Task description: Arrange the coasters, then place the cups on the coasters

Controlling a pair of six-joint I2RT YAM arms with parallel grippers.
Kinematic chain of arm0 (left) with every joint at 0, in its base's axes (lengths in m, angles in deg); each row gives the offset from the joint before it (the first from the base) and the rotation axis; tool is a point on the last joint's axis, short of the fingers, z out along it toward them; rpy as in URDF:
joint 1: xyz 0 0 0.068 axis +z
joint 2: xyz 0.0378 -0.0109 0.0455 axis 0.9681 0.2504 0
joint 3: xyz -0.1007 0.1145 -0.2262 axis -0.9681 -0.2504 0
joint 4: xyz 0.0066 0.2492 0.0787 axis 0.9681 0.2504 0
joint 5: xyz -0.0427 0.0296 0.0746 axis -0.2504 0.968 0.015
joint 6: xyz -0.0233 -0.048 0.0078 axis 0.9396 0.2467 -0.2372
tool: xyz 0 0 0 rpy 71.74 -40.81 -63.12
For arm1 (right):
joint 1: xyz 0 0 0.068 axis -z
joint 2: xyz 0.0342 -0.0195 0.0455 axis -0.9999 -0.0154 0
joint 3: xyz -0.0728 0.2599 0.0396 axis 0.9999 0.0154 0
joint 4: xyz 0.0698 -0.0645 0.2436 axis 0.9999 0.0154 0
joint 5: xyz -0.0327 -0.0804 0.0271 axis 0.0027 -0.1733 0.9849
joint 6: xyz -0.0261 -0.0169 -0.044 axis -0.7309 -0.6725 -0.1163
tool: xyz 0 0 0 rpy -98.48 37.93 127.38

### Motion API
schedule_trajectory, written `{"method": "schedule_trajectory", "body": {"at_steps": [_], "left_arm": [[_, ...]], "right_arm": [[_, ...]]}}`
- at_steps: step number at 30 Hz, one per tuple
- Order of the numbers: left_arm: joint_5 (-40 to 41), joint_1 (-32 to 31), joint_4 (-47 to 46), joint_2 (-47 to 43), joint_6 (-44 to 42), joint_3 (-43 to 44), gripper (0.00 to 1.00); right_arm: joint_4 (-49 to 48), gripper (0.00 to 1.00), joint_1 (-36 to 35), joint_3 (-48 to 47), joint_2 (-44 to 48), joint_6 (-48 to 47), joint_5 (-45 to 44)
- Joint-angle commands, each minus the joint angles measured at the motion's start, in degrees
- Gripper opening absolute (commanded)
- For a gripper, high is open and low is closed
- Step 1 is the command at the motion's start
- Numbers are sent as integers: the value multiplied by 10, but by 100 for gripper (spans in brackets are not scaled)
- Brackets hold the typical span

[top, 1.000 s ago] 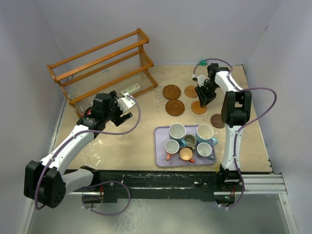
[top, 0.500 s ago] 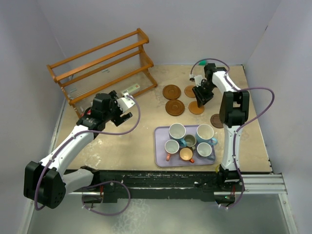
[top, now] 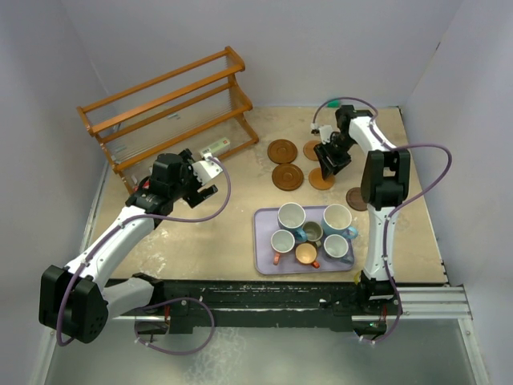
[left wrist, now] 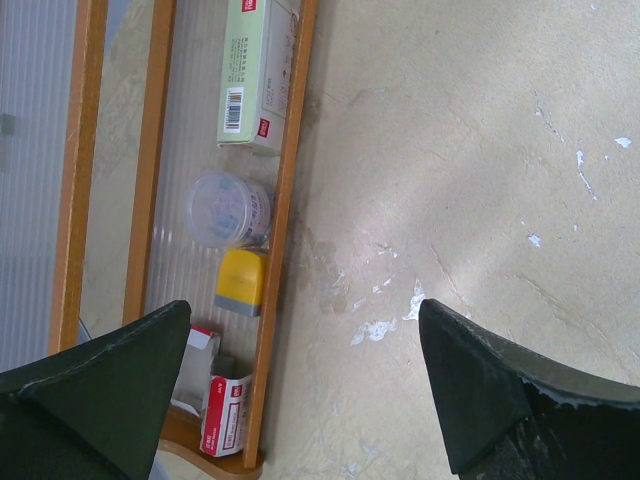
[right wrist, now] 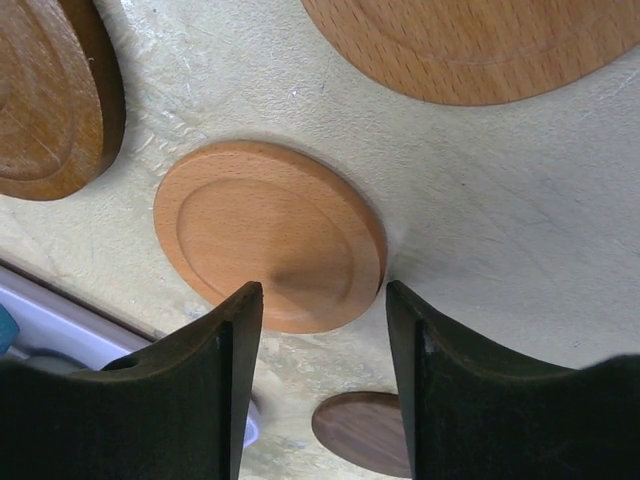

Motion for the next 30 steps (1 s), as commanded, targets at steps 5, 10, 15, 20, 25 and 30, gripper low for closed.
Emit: {"method": "schedule_trajectory", "body": {"at_steps": [5, 10, 15, 20, 25, 30], "left_arm": [[-13, 4, -8, -21, -7, 3, 92], [-15, 4, -9, -24, -7, 4, 92], [-18, 4, -8, -25, -6, 4, 92], [-21, 5, -8, -26, -5, 4, 92], [-21, 4, -10, -26, -5, 5, 92], [-17, 5, -12, -27, -4, 5, 92]], "right_arm": [[10, 62, 39, -8, 92, 13, 19], [-7, 62, 66, 77, 148, -11, -5], [-53, 62, 87, 181, 204, -34, -54], [-91, 62, 102, 239, 221, -48, -101], [-116, 62, 111, 257, 206, -55, -130], [-130, 61, 112, 255, 184, -55, -140]]}}
